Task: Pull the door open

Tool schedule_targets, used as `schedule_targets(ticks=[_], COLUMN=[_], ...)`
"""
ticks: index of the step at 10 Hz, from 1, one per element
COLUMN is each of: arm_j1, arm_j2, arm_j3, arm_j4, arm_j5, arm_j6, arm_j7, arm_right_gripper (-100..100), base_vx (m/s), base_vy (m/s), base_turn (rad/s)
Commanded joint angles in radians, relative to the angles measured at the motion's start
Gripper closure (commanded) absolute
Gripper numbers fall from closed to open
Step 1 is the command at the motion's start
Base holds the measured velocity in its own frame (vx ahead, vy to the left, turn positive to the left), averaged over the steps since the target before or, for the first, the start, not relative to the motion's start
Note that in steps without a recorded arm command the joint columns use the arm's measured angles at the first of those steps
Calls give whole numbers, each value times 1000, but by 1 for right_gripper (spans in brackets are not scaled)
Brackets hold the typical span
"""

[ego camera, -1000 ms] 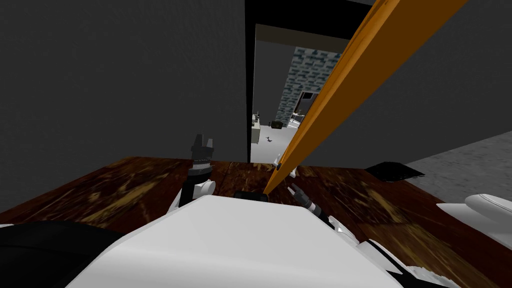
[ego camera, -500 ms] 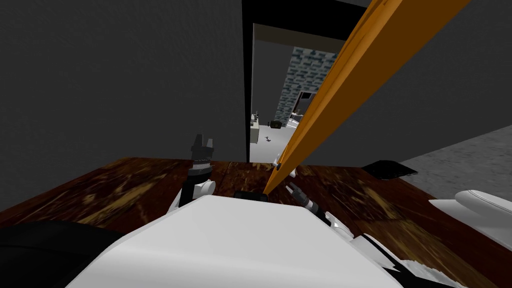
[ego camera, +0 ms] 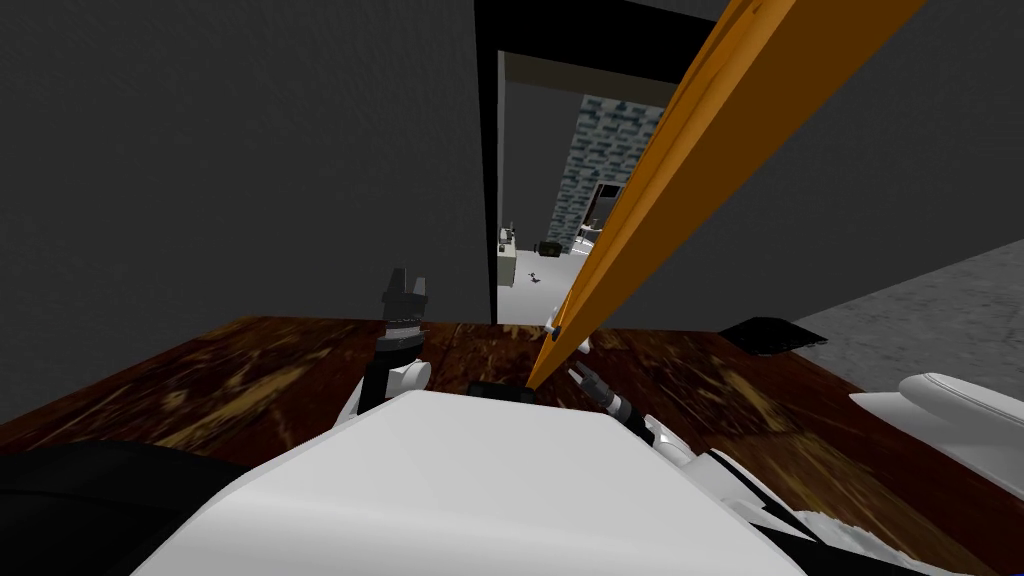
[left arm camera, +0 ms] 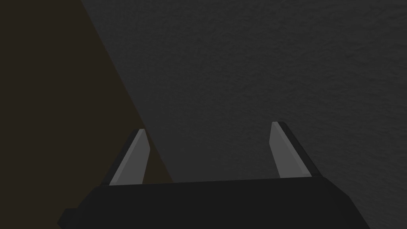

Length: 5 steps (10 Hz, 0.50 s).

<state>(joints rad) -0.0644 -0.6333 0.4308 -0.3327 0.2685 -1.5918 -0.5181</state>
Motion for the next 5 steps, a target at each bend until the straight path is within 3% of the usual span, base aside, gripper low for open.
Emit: schedule_targets(ticks=[1, 5], arm_j1=[12, 12], arm_j2=[-5, -5], arm_j3=[-1, -1], arm_j4=[-30, -30], arm_j5=[-1, -1], arm_j6=[14, 14], arm_j7=[-3, -3], arm_right_gripper=[-100, -100], base_vx=[-9, 0], base_vy=[-15, -1], base_turn=[9, -11])
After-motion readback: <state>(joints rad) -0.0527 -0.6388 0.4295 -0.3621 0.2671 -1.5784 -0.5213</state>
